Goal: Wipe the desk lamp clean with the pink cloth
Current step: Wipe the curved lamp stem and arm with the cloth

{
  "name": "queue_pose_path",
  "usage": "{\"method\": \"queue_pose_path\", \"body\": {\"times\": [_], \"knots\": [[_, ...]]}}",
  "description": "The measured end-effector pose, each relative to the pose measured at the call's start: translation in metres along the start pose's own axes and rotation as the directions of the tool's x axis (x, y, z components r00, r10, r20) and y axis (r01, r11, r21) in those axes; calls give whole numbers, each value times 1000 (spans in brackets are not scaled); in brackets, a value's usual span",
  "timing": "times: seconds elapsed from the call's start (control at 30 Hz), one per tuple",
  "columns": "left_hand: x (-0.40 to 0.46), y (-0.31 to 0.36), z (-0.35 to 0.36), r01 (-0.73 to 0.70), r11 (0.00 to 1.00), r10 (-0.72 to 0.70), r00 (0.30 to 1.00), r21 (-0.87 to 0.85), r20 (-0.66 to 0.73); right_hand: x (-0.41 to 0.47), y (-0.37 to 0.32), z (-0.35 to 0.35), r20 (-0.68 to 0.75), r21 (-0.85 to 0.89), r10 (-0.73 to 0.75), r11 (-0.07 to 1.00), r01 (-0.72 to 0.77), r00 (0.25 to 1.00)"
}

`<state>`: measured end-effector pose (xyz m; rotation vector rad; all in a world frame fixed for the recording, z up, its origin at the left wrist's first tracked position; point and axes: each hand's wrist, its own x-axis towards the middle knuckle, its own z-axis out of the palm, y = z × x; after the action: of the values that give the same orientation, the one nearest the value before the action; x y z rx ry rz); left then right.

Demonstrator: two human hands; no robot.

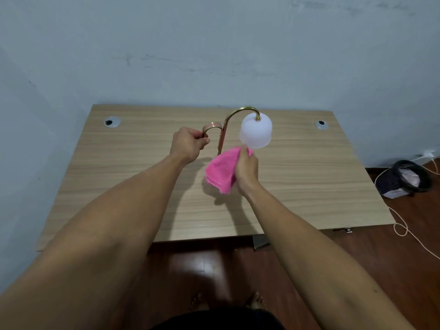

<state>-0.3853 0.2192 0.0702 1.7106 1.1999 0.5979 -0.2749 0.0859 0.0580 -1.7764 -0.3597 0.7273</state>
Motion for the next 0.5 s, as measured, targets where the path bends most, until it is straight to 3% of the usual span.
{"method": "queue_pose_path", "body": {"times": [0.03,0.1,0.2,0.27,0.37,0.43,0.5], "knots": [[1,0,0,3,1000,-3,1000,-2,5,1,-7,0,-3,131,150,980,-148,989],[1,0,-1,3,1000,-3,1000,-4,15,4,-29,3,12,316,258,916,-249,966],[2,1,-1,3,1000,-3,1000,2,18,4,-73,6,-23,524,262,825,-211,965],[2,0,0,-4,1000,4,1000,19,16,1,-97,4,-86,572,278,800,-181,957],[2,-2,1,-49,995,49,999,81,9,-15,-119,4,-89,547,216,827,-133,972],[4,-5,1,-57,995,57,998,83,5,-28,-113,8,-55,355,81,933,-57,995],[4,-7,0,-46,996,46,999,71,4,-39,-89,13,5,116,-118,986,117,993]]}}
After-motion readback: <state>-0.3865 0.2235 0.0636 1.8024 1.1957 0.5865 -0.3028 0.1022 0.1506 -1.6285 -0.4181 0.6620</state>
